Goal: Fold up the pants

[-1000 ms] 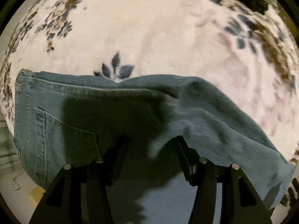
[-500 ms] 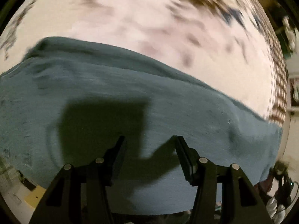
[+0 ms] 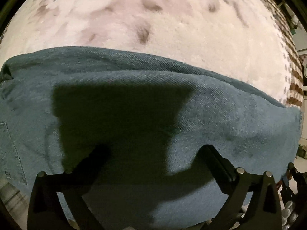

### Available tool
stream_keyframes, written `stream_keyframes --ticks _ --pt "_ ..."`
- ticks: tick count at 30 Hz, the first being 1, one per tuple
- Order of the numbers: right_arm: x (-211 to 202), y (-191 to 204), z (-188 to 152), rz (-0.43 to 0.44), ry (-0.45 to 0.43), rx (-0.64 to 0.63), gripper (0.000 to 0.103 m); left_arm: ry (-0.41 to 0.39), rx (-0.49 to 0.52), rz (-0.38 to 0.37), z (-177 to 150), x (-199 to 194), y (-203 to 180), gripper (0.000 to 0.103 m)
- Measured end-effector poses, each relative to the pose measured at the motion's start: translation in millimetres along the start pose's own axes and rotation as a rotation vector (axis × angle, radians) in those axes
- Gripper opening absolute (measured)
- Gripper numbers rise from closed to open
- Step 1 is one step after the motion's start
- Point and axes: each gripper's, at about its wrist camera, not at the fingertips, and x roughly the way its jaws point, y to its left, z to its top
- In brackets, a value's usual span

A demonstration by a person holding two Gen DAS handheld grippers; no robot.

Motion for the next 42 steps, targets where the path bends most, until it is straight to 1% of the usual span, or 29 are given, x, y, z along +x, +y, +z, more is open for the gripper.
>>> stream_keyframes --ticks 1,2,3,4,5,6,7,9,10,11,12,14,15,16,17,18,20,23,25,27,30,31,32,33,36,39,40,41,42 --pt "-5 -1 0 -0.004 -0.037 -0.004 0.043 0.004 -0.005 0.004 -1 2 -2 0.103" --pt "-14 1 -1 -0.033 -0.106 -0.013 0.032 0.007 -0.008 0.007 -1 3 -5 0.103" --pt "-21 4 -2 -0.072 -0.149 -0.020 0.030 0.010 -0.012 0.009 1 5 -7 0.103" --pt "-24 7 -1 -0.119 -0.172 -0.025 0.030 0.012 -0.015 0.011 2 6 -6 0.103" --pt "-26 7 0 -0.139 -0.183 -0.018 0.030 0.015 -0.019 0.013 3 9 -8 0.103" --pt "-26 6 1 -0.118 -0.172 0.000 0.030 0.017 -0.021 0.016 16 14 -13 0.103" --pt "-24 2 2 -0.077 -0.144 0.031 0.030 0.018 -0.021 0.021 14 15 -16 0.103" --pt "-17 -7 3 0.036 -0.079 0.089 0.039 0.025 -0.022 0.024 43 24 -22 0.103" --pt "-15 -9 3 0.097 -0.069 0.109 0.040 0.028 -0.021 0.024 47 27 -25 0.103" --pt "-17 -8 2 0.109 -0.069 0.113 0.044 0.033 -0.022 0.024 47 28 -27 0.103" --pt "-15 -6 2 0.076 -0.060 0.101 0.045 0.037 -0.023 0.024 52 33 -31 0.103" --pt "-1 -5 1 0.041 0.004 0.092 0.045 0.043 -0.026 0.024 55 34 -30 0.103" --pt "5 -6 -1 0.049 0.022 0.106 0.045 0.044 -0.028 0.024 58 38 -23 0.103" --pt "8 -5 -4 0.071 0.018 0.107 0.042 0.046 -0.028 0.025 72 37 -13 0.103" --pt "8 0 -6 0.057 -0.003 0.085 0.029 0.046 -0.027 0.025 73 35 -12 0.103" --pt "7 7 -8 0.024 -0.027 0.053 0.019 0.045 -0.026 0.024 73 33 -10 0.103" --pt "-2 24 -17 -0.020 -0.093 -0.013 0.015 0.045 -0.025 0.023 75 32 -9 0.103" --pt "-19 61 -35 -0.130 -0.199 -0.193 0.013 0.048 -0.024 0.023 70 24 -5 0.103" --pt "-20 74 -45 -0.222 -0.229 -0.278 0.013 0.053 -0.025 0.023 70 23 -5 0.103" --pt "-9 72 -44 -0.320 -0.200 -0.306 0.014 0.057 -0.026 0.026 71 23 -5 0.103" --pt "3 51 -31 -0.371 -0.124 -0.219 0.019 0.062 -0.029 0.028 74 24 -3 0.103" --pt "2 42 -26 -0.352 -0.117 -0.173 0.022 0.064 -0.029 0.028 74 25 -3 0.103" --pt "-4 32 -20 -0.317 -0.121 -0.121 0.030 0.066 -0.031 0.029 75 25 -2 0.103" --pt "-8 22 -15 -0.259 -0.119 -0.075 0.043 0.067 -0.031 0.030 76 26 -2 0.103" --pt "-8 -8 1 -0.049 -0.092 0.063 0.061 0.065 -0.033 0.034 77 26 -3 0.103" --pt "10 -30 5 0.067 -0.042 0.123 0.073 0.053 -0.042 0.040 78 27 -3 0.103" --pt "26 -36 5 0.102 -0.005 0.133 0.076 0.050 -0.044 0.042 78 28 -3 0.103" --pt "41 -39 3 0.112 0.051 0.138 0.078 0.047 -0.047 0.045 79 28 -2 0.103" --pt "52 -45 2 0.134 0.073 0.157 0.079 0.045 -0.049 0.047 80 28 -2 0.103"
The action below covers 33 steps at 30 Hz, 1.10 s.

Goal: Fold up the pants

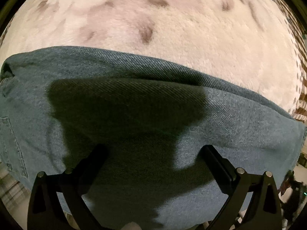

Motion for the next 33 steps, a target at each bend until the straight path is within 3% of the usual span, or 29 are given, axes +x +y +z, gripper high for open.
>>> stream_keyframes --ticks 2,3,6,8,10,14,15,19,22,23,24,25,26,33 --pt "11 -10 0 0.108 0.022 0.055 0.079 -0.002 -0.001 0.001 1 1 0 0.103" --pt "9 -9 -1 0.122 0.001 0.054 0.074 0.000 0.000 0.000 2 1 0 0.103" --pt "-14 11 -7 0.126 -0.141 -0.030 0.046 0.006 0.001 -0.003 3 1 0 0.103" --pt "-24 23 -14 0.139 -0.188 -0.060 0.036 0.005 -0.001 -0.002 2 1 0 0.103" --pt "-28 35 -18 0.149 -0.194 -0.105 0.035 0.004 -0.003 0.001 2 1 0 0.103" --pt "-5 40 -12 0.125 -0.124 -0.153 0.040 -0.001 -0.011 0.007 1 1 0 0.103" --pt "-1 41 -9 0.137 -0.125 -0.154 0.045 -0.001 -0.012 0.007 1 1 -1 0.103" --pt "-7 53 -7 0.193 -0.148 -0.192 0.046 -0.009 -0.013 0.008 -1 0 -1 0.103" --pt "1 56 -6 0.160 -0.165 -0.205 0.046 -0.017 -0.016 0.009 -3 -1 -1 0.103" --pt "2 58 -7 0.146 -0.179 -0.205 0.042 -0.022 -0.017 0.008 -4 -2 0 0.103" --pt "1 62 -7 0.112 -0.191 -0.210 0.028 -0.028 -0.023 0.005 -6 -3 1 0.103" --pt "-1 66 -8 0.088 -0.199 -0.222 0.021 -0.035 -0.028 0.001 -7 -6 2 0.103" --pt "-5 70 -10 0.079 -0.205 -0.235 0.017 -0.053 -0.036 -0.004 -9 -10 4 0.103" --pt "-63 142 -61 0.091 -0.289 -0.424 0.013 -0.166 -0.049 -0.095 -34 -63 34 0.103"
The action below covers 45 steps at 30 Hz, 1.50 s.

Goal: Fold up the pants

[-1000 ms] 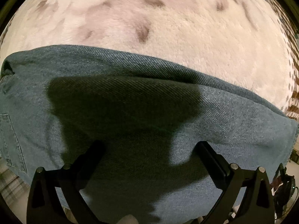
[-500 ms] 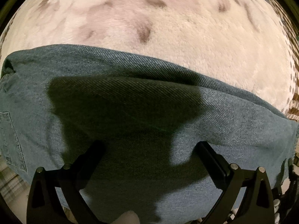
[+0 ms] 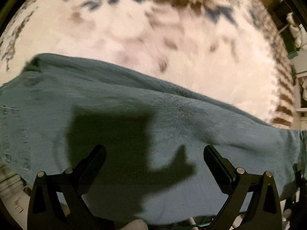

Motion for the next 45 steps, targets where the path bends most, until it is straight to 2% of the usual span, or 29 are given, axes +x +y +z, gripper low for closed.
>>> stream_keyframes --ticks 4,7,13,16,20,22,23,24,26,27,29,30,33,37,39,41,42,43,44,45 --pt "-21 76 -22 0.065 0.009 -0.129 0.012 -0.036 -0.022 -0.050 -10 -36 36 0.103" --pt "-23 127 -54 0.108 0.048 -0.200 0.012 -0.054 -0.037 -0.071 -17 -60 83 0.103" --pt "7 213 -154 0.154 0.210 -0.318 0.011 -0.083 -0.132 -0.016 -28 -72 179 0.103" --pt "35 247 -222 0.161 0.317 -0.427 0.011 -0.076 -0.203 0.011 -37 -65 235 0.103" --pt "66 269 -310 0.140 0.434 -0.560 0.011 -0.068 -0.282 0.018 -50 -57 291 0.103" --pt "77 274 -344 0.118 0.476 -0.614 0.011 -0.067 -0.312 0.014 -56 -55 311 0.103" --pt "86 278 -363 0.098 0.508 -0.660 0.011 -0.067 -0.319 0.008 -59 -55 317 0.103" --pt "92 281 -377 0.068 0.532 -0.698 0.016 -0.068 -0.323 0.004 -61 -55 322 0.103" --pt "105 279 -395 -0.016 0.572 -0.727 0.020 -0.072 -0.317 -0.002 -65 -55 330 0.103" --pt "108 277 -397 -0.022 0.609 -0.708 0.035 -0.071 -0.307 -0.016 -67 -57 331 0.103" --pt "106 272 -390 0.020 0.691 -0.625 0.054 -0.081 -0.289 -0.039 -72 -63 338 0.103" --pt "100 271 -382 0.044 0.690 -0.599 0.058 -0.086 -0.280 -0.054 -71 -63 336 0.103" --pt "74 262 -352 0.047 0.628 -0.574 0.064 -0.076 -0.266 -0.133 -62 -61 318 0.103" --pt "69 236 -307 -0.072 0.551 -0.550 0.064 -0.039 -0.289 -0.273 -37 -39 285 0.103" --pt "79 224 -284 -0.169 0.527 -0.535 0.064 -0.022 -0.270 -0.263 -27 -24 266 0.103" --pt "88 209 -265 -0.221 0.504 -0.496 0.064 0.005 -0.222 -0.203 -20 -6 252 0.103" --pt "94 203 -258 -0.250 0.499 -0.483 0.064 -0.013 -0.188 -0.160 -17 -3 245 0.100" --pt "98 197 -252 -0.270 0.497 -0.463 0.064 -0.052 -0.157 -0.149 -15 -7 238 0.095" --pt "100 194 -243 -0.277 0.494 -0.451 0.064 -0.091 -0.133 -0.138 -16 -14 234 0.062" --pt "102 191 -239 -0.288 0.486 -0.444 0.064 -0.126 -0.099 -0.146 -16 -21 227 0.017"
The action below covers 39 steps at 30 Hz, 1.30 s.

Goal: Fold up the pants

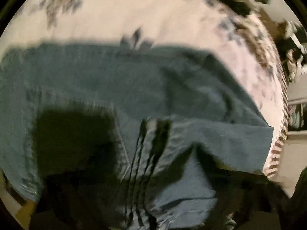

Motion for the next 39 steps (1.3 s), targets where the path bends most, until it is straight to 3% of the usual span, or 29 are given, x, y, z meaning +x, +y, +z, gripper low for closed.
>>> stream_keyframes --ticks 4,9,13,17,22,23,24,25,26,27,33,37,39 --pt "6 -8 13 -0.024 0.003 0.014 0.064 -0.030 0.015 -0.014 2 -10 -11 0.016" --pt "12 -9 6 -0.010 0.032 0.002 0.064 -0.079 -0.024 -0.069 9 -36 8 0.013" --pt "17 12 2 -0.044 0.045 -0.072 0.064 -0.128 0.004 -0.016 19 -33 6 0.006" --pt "24 27 3 -0.092 0.059 -0.115 0.064 -0.106 -0.043 -0.034 30 -31 29 0.008" --pt "29 51 -1 -0.128 0.075 -0.150 0.067 -0.116 -0.153 -0.060 11 -46 66 0.010" --pt "34 63 0 -0.123 0.080 -0.156 0.068 -0.120 -0.185 -0.051 2 -53 77 0.022" --pt "34 69 -2 -0.119 0.084 -0.162 0.069 -0.123 -0.211 -0.050 -5 -57 85 0.044" --pt "34 74 -5 -0.114 0.088 -0.169 0.069 -0.130 -0.260 -0.055 -15 -65 100 0.060" --pt "35 83 -8 -0.112 0.094 -0.180 0.069 -0.137 -0.293 -0.059 -22 -70 109 0.089" --pt "36 89 -10 -0.109 0.098 -0.189 0.070 -0.148 -0.331 -0.068 -30 -76 119 0.094" --pt "41 132 -22 -0.116 0.110 -0.283 0.070 -0.294 -0.624 -0.136 -76 -107 204 0.094" --pt "50 164 -28 -0.132 0.116 -0.336 0.070 -0.321 -0.873 -0.197 -94 -76 264 0.093" --pt "55 176 -30 -0.136 0.123 -0.341 0.070 -0.305 -0.917 -0.230 -91 -59 280 0.092"
